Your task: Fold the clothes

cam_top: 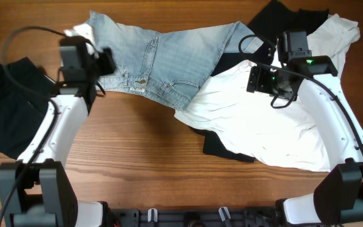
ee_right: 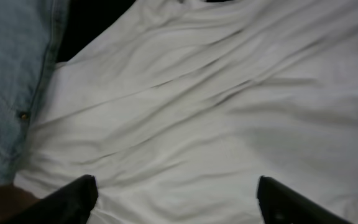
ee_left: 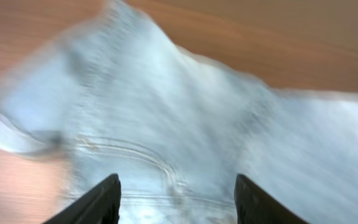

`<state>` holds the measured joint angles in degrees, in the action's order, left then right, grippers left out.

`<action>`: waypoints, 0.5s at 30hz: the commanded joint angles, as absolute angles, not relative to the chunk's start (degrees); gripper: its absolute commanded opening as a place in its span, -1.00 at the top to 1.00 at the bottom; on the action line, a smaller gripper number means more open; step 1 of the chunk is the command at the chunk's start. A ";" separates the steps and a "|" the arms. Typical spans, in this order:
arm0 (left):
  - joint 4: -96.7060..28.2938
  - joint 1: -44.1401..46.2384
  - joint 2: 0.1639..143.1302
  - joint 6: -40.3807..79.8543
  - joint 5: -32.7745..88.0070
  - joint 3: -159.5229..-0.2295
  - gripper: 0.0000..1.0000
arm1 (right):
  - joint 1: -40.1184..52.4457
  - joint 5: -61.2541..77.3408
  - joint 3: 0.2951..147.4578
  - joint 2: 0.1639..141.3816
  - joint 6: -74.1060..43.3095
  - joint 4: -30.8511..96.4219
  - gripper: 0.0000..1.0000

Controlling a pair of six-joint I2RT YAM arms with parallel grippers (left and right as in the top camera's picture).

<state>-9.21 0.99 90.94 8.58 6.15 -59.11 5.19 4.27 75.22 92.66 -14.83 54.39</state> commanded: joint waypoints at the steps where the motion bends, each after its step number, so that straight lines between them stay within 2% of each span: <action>1: -18.61 7.57 92.14 16.19 16.49 -59.46 -0.30 | 5.19 13.04 74.87 92.47 -10.02 53.52 -0.52; 3: -20.47 11.18 93.76 19.31 16.49 -59.20 -0.34 | 5.19 13.65 74.87 92.47 -10.07 53.21 -0.53; 6: -20.14 17.15 97.91 23.40 16.47 -59.05 -0.64 | 5.19 13.63 74.87 92.47 -10.07 53.21 -0.63; 9: -19.75 21.63 102.56 30.74 16.47 -59.05 -0.76 | 5.17 13.61 74.87 92.47 -10.00 53.30 -0.75; 14: -17.93 24.60 107.42 39.86 16.49 -59.05 -0.79 | 5.17 13.61 74.87 92.47 -9.10 53.30 -0.79; 15: -17.06 24.77 107.70 40.45 16.49 -59.05 -0.62 | 5.17 13.58 74.87 92.47 -9.08 53.30 -0.79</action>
